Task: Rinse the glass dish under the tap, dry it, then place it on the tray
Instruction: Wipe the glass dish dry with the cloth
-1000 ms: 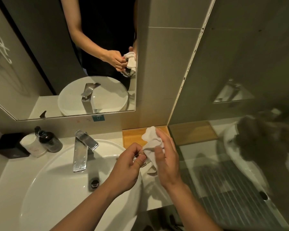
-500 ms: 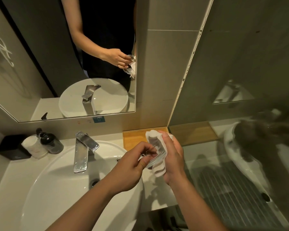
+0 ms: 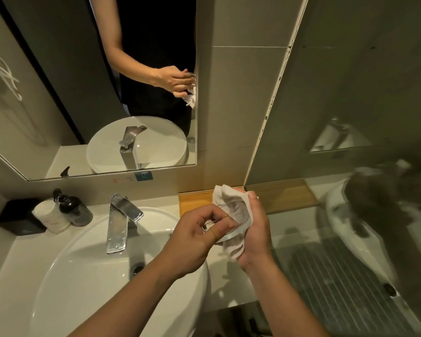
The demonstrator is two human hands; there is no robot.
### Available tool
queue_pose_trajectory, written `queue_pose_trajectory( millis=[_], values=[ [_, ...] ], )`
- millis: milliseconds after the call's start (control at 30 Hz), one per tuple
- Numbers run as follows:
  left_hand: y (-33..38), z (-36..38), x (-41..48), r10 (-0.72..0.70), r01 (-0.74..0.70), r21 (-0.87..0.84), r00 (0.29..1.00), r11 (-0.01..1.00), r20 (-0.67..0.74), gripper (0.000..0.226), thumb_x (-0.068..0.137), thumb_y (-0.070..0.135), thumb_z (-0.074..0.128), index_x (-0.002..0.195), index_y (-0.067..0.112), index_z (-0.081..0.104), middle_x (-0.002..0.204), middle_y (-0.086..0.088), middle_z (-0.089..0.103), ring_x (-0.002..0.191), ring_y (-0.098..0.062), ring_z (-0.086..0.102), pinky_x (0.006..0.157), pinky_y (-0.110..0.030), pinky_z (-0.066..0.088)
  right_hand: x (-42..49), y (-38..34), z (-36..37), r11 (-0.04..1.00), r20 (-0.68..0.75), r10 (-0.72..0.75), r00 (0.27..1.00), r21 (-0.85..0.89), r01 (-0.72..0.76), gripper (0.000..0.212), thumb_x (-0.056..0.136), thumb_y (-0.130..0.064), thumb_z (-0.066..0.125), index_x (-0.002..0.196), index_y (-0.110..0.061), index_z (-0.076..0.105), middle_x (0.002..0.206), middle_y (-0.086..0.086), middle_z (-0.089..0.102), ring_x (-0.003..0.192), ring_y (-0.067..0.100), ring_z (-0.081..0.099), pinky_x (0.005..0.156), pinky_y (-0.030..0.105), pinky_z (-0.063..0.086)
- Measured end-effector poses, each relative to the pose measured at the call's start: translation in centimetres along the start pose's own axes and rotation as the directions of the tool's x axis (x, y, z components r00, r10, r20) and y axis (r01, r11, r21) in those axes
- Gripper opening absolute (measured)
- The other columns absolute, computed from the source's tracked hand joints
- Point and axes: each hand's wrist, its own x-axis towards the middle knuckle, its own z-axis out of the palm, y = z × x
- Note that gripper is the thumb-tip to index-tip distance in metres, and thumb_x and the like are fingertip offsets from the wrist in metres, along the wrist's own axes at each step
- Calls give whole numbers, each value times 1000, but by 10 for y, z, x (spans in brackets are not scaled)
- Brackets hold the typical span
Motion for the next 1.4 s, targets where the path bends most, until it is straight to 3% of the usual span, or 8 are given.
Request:
queue_pose_trajectory(
  millis=[100, 233, 400, 667, 833, 1000, 1200, 1400],
  values=[
    [4, -5, 3, -24, 21, 56, 998, 998, 62, 12, 91, 35, 66, 90, 27, 75, 97, 0, 76, 97, -17, 68, 87, -32, 55, 4, -2, -2, 997, 12, 9, 1000, 71, -10, 70, 74, -64, 76, 127, -18, 68, 127, 21, 68, 109, 41, 67, 93, 65, 52],
    [8, -3, 8, -76, 40, 306, 991, 951, 108, 19, 104, 19, 52, 99, 33, 64, 101, 16, 68, 99, 2, 60, 81, -11, 47, 1, 5, 1, 976, -143, -217, 966, -7, 218, 39, 88, -54, 67, 116, -28, 72, 112, 6, 77, 99, 27, 76, 70, 37, 62],
    [10, 8, 11, -19, -4, 304, 997, 953, 75, 19, 102, 31, 54, 96, 19, 69, 94, -2, 66, 89, -16, 58, 80, -29, 47, -5, 13, 6, 910, -165, -401, 901, -181, 372, 39, 86, -61, 63, 114, -35, 71, 108, -1, 77, 97, 21, 75, 73, 36, 62],
    [3, -9, 12, 11, -26, 117, 992, 993, 126, 17, 96, 22, 62, 90, 9, 71, 88, -1, 66, 87, -15, 60, 79, -21, 46, 0, -5, -1, 996, -48, -37, 998, 76, 41, 64, 76, -62, 70, 125, -20, 68, 123, 22, 69, 99, 35, 70, 78, 50, 59],
    [8, -14, 17, -30, -42, 371, 982, 928, 186, 13, 101, 10, 54, 100, 17, 65, 101, 7, 66, 97, 0, 57, 78, -3, 43, 0, -4, 3, 944, -92, -324, 941, -103, 315, 43, 84, -60, 65, 116, -31, 71, 111, 0, 76, 100, 19, 74, 72, 28, 60],
    [15, 0, 10, -5, -41, 277, 987, 960, 164, 13, 105, 28, 50, 99, 21, 60, 97, 5, 60, 90, -9, 53, 78, -18, 45, 1, -7, 7, 918, -65, -386, 920, -127, 376, 36, 90, -54, 61, 113, -29, 73, 107, 0, 77, 95, 16, 74, 69, 24, 59],
    [14, 9, 10, 152, -169, 253, 985, 953, 85, 8, 96, 8, 58, 90, 11, 62, 91, 2, 61, 88, -14, 55, 75, -18, 45, -1, -13, 21, 946, 49, 26, 998, 320, -40, 61, 88, -67, 52, 119, -21, 75, 101, 8, 76, 90, 24, 75, 74, 35, 60],
    [7, -3, 18, 163, -198, 290, 977, 936, 141, 6, 92, 11, 57, 90, 11, 62, 91, 1, 60, 89, -15, 54, 75, -21, 45, -7, -12, 25, 865, 222, 96, 970, 464, -191, 62, 98, -65, 42, 113, -17, 79, 101, 11, 78, 93, 26, 77, 76, 37, 62]
  ],
)
